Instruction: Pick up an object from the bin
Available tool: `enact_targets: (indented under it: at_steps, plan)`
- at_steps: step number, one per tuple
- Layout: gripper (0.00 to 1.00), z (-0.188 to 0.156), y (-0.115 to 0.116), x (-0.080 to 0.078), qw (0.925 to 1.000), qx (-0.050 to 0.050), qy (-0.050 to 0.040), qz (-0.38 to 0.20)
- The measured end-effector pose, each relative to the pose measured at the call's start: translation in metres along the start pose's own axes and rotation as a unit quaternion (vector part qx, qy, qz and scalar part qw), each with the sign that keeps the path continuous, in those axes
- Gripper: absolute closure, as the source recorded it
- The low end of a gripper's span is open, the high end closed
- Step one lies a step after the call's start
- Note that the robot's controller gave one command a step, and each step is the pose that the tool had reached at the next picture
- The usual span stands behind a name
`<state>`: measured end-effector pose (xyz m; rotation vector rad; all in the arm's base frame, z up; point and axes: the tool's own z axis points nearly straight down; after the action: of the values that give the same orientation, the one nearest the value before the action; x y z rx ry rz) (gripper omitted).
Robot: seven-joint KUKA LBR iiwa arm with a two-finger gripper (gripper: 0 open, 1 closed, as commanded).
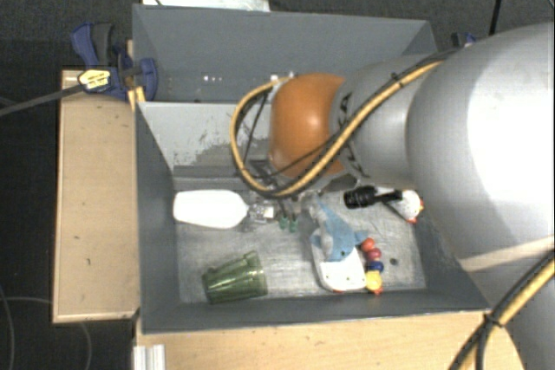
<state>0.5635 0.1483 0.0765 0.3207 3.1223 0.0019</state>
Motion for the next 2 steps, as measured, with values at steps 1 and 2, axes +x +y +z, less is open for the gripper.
enact_targets:
  at_steps: [1,2]
  plan:
    - [1.00,-0.010,-0.001,0.002,1.0000,0.002,0.0034,0.000]
    - [1.00,-0.033,-0.001,0.002,1.0000,0.002,0.0049,0.000]
